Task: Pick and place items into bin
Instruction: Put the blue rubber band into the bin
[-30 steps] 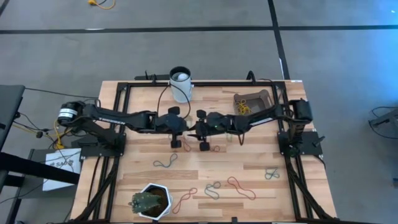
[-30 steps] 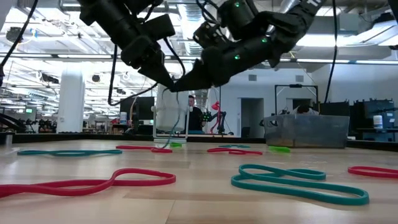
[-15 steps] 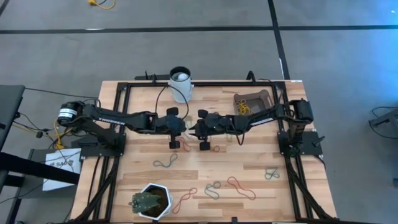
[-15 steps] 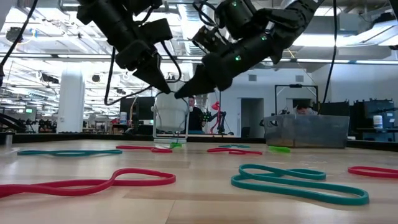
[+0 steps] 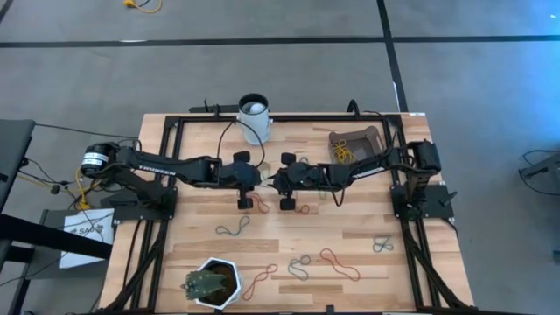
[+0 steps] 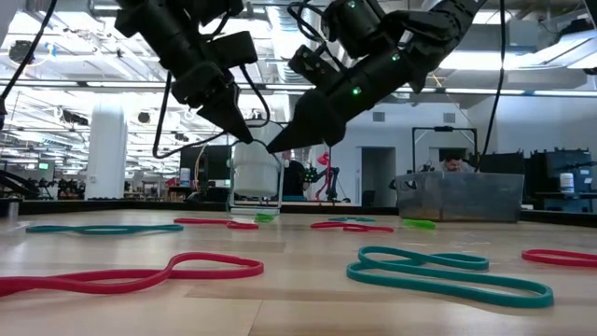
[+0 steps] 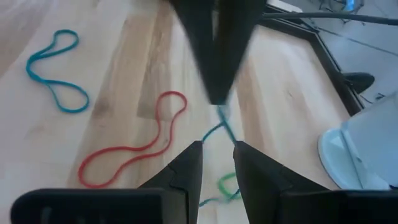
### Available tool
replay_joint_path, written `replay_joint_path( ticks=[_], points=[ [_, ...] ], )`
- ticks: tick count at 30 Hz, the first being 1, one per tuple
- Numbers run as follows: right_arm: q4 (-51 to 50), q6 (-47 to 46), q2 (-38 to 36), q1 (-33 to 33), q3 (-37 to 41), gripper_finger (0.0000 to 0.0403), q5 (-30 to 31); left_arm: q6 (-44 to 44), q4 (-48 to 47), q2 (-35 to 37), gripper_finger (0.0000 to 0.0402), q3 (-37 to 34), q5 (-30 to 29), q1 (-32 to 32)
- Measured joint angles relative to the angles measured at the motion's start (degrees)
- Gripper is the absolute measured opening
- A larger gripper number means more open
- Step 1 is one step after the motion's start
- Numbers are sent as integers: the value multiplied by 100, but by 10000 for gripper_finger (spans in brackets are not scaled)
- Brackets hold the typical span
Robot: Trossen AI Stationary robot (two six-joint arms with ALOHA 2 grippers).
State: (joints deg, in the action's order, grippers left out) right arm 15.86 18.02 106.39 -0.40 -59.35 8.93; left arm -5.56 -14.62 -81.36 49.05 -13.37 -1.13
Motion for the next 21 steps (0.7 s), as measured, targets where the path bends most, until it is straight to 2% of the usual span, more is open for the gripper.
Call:
replay_joint_path(
  ticks=[4,8,11,14,17,21],
  points=[
    [3,202,0,173,0,88,-121,80,-49,0,0,-1,-147,-28],
    [127,752,0,293,2,88,53,19,16,0,0,-4,231,-23],
    [305,782,0,268,4,88,409,26,27,0,0,-4,497,-9],
    [406,768,-1,212,4,88,456,30,26,0,0,-4,560,-11],
    [405,586,0,177,4,88,385,-34,148,0,0,-6,556,-13],
    [263,449,0,140,4,88,-130,-238,370,0,0,-6,554,-13]
  ],
)
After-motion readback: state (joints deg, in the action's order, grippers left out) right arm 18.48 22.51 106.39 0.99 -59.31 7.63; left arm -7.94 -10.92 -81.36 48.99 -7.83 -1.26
